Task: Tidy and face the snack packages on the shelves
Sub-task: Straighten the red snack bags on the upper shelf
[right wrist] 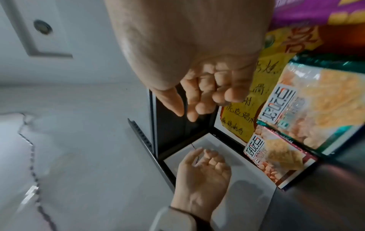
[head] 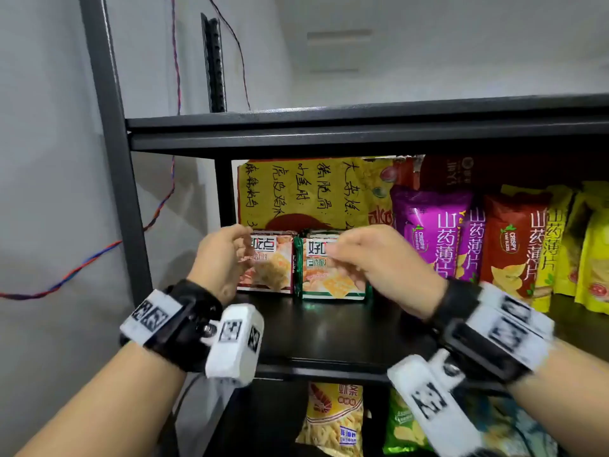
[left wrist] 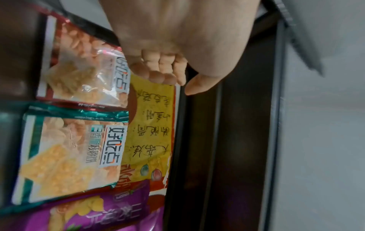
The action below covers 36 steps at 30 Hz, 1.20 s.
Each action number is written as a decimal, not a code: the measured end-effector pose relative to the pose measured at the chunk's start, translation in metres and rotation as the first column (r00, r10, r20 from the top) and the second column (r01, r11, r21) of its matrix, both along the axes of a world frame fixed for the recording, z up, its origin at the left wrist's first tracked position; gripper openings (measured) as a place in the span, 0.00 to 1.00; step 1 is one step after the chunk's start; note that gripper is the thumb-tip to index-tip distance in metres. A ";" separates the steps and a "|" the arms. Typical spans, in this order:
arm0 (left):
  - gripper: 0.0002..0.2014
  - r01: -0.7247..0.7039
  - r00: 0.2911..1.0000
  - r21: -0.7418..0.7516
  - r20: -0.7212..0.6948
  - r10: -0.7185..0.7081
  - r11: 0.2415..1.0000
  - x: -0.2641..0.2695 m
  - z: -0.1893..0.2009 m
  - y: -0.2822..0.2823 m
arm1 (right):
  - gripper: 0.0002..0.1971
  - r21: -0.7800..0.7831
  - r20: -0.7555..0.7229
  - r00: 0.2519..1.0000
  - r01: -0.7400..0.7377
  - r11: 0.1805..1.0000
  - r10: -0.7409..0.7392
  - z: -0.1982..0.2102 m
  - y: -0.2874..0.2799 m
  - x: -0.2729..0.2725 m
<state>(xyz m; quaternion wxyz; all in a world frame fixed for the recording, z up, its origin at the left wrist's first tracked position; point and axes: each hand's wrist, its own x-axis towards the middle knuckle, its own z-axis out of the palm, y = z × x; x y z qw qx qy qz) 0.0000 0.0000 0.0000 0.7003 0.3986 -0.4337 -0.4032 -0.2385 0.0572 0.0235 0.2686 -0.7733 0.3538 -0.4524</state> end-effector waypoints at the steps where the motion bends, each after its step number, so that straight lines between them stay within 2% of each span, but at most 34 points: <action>1: 0.04 0.017 0.999 0.080 -0.035 -0.015 0.997 0.002 0.003 -0.007 | 0.17 -0.059 -0.082 0.995 0.056 0.997 -0.061 0.004 -0.012 0.011; 4: 0.06 0.011 0.999 0.244 -0.047 0.000 0.970 0.012 0.012 -0.022 | 0.18 -0.118 -0.273 0.946 0.150 0.982 -0.178 0.013 -0.045 0.044; 7: 0.08 -0.031 0.999 0.305 0.018 0.027 0.952 0.022 0.016 -0.038 | 0.17 -0.130 -0.452 0.860 0.197 0.972 -0.235 0.019 -0.080 0.067; 9: 0.03 -0.053 0.998 0.329 0.030 0.046 0.943 0.024 0.014 -0.045 | 0.22 -0.181 -0.594 0.749 0.232 0.956 -0.295 0.022 -0.099 0.077; 11: 0.05 -0.061 0.997 0.361 0.058 0.043 0.931 0.026 0.010 -0.054 | 0.27 -0.225 -0.701 0.631 0.249 0.942 -0.334 0.025 -0.117 0.089; 13: 0.10 -0.033 0.998 0.387 0.060 0.011 0.922 0.027 0.005 -0.064 | 0.28 -0.209 -0.760 0.571 0.236 0.949 -0.310 0.028 -0.132 0.099; 15: 0.15 -0.036 0.997 0.412 0.079 0.003 0.911 0.028 0.002 -0.075 | 0.25 -0.177 -0.793 0.548 0.213 0.961 -0.268 0.029 -0.145 0.107; 19: 0.13 -0.059 0.995 0.414 0.097 0.021 0.908 0.030 0.002 -0.083 | 0.22 -0.163 -0.855 0.470 0.156 0.974 -0.218 0.031 -0.162 0.120; 22: 0.12 -0.091 0.991 0.409 0.131 0.040 0.908 0.032 0.003 -0.086 | 0.14 -0.235 -0.874 0.388 0.192 0.953 -0.294 0.029 -0.170 0.126; 23: 0.12 -0.098 0.989 0.409 0.139 0.044 0.907 0.032 0.003 -0.086 | 0.15 -0.251 -0.874 0.368 0.219 0.943 -0.318 0.027 -0.172 0.127; 26: 0.11 -0.117 0.987 0.404 0.151 0.060 0.907 0.032 0.004 -0.083 | 0.19 -0.247 -0.863 0.375 0.272 0.930 -0.339 0.022 -0.175 0.131; 31: 0.12 -0.131 0.987 0.394 0.133 0.085 0.910 0.027 -0.001 -0.073 | 0.15 -0.329 -0.836 0.368 0.255 0.909 -0.406 0.016 -0.166 0.135; 34: 0.14 -0.205 0.976 0.335 0.135 0.168 0.919 0.023 -0.004 -0.063 | 0.12 -0.350 -0.799 0.435 0.227 0.909 -0.416 0.017 -0.151 0.133; 36: 0.16 -0.293 0.952 0.261 0.171 0.254 0.920 0.025 -0.006 -0.056 | 0.17 -0.293 -0.749 0.553 0.216 0.932 -0.364 0.023 -0.139 0.128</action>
